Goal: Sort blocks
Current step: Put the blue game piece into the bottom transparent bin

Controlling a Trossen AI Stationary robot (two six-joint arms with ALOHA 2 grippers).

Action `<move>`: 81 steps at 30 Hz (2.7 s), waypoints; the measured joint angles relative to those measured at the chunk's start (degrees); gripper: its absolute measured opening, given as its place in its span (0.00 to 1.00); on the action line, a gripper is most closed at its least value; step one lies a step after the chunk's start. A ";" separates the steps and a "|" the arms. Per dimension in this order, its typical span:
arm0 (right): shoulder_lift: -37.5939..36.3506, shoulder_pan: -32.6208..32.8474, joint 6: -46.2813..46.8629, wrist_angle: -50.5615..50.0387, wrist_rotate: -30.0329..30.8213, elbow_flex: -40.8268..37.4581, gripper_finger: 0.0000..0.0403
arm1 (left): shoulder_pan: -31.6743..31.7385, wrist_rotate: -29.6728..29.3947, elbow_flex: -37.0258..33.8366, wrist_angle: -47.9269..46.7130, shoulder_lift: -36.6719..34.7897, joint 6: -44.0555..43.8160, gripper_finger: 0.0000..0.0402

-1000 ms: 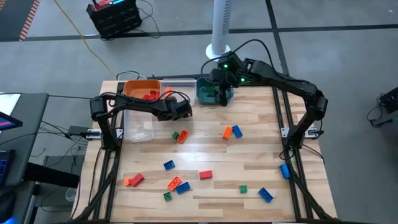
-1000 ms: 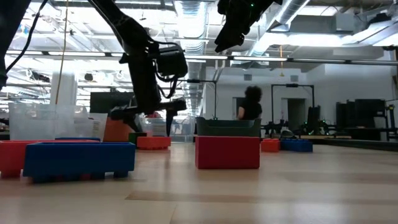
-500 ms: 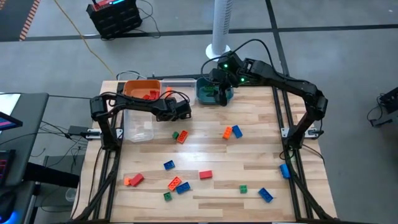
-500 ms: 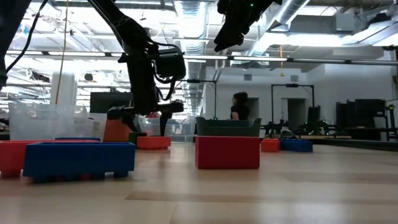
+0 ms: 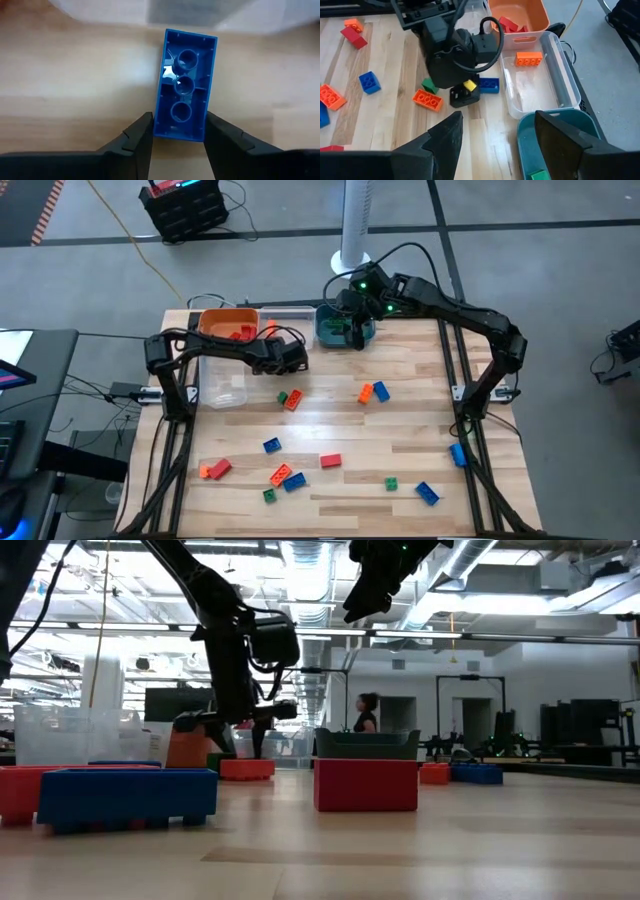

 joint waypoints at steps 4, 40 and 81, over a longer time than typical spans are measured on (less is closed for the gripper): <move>0.00 0.00 0.15 0.06 -0.02 0.00 0.63 | -2.05 3.67 0.02 -0.40 -0.62 0.03 0.36; 0.00 -0.08 2.29 3.62 0.00 0.00 0.63 | -14.58 3.91 -2.03 -52.40 -39.61 -14.97 0.36; 0.02 -0.33 3.15 1.81 0.04 0.00 0.63 | -43.35 9.41 -5.20 -11.44 -13.12 22.17 0.57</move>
